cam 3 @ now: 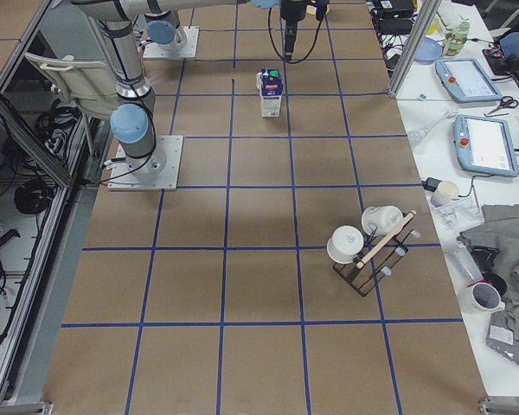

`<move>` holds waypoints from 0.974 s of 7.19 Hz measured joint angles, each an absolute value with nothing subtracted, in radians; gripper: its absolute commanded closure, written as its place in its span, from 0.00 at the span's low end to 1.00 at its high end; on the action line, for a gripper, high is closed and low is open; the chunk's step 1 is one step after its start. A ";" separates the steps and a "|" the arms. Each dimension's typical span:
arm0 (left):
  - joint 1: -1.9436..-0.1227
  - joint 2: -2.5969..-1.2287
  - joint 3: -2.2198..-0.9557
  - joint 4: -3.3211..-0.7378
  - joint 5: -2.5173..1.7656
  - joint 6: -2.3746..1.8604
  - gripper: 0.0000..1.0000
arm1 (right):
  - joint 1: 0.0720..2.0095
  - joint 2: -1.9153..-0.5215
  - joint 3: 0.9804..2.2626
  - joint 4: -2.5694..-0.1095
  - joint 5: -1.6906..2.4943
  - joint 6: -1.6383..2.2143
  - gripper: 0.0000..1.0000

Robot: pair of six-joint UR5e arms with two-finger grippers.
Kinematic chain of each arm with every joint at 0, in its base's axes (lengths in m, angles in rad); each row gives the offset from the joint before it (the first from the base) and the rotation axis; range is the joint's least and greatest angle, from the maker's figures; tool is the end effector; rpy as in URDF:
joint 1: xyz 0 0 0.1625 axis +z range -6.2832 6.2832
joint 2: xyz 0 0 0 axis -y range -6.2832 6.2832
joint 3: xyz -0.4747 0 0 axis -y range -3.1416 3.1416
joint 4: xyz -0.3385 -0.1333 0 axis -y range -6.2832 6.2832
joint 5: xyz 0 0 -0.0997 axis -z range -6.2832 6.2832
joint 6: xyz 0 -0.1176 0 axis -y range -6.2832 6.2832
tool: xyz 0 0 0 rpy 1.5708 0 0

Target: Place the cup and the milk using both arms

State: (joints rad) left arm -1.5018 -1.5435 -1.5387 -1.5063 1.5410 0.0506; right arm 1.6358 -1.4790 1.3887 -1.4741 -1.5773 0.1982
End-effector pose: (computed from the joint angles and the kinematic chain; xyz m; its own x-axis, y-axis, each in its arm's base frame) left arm -0.1063 -0.4468 0.5528 -0.9996 -0.0151 0.0233 -0.0179 0.9920 -0.1249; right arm 0.1634 -0.4700 0.5475 -0.9911 0.1328 0.0076 0.1328 0.9911 0.0050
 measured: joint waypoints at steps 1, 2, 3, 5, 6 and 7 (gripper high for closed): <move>-1.502 -1.543 -1.540 -1.506 1.541 0.051 0.00 | 1.629 -1.487 1.386 -1.459 -1.577 0.195 0.00; -1.502 -1.543 -1.541 -1.506 1.541 0.050 0.00 | 1.626 -1.492 1.386 -1.452 -1.577 0.196 0.00; -1.502 -1.542 -1.543 -1.506 1.541 0.050 0.00 | 1.626 -1.494 1.385 -1.449 -1.577 0.199 0.00; -1.502 -1.542 -1.546 -1.506 1.542 0.049 0.00 | 1.626 -1.497 1.386 -1.448 -1.576 0.204 0.00; -1.502 -1.542 -1.548 -1.507 1.542 0.048 0.00 | 1.626 -1.497 1.387 -1.448 -1.575 0.204 0.00; -1.502 -1.542 -1.550 -1.507 1.543 0.046 0.00 | 1.627 -1.496 1.388 -1.448 -1.575 0.201 0.00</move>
State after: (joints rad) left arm -1.5024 -1.5417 -1.5496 -1.5073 1.5426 0.0461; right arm 1.6270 -1.4963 1.3876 -1.4484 -1.5754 0.2006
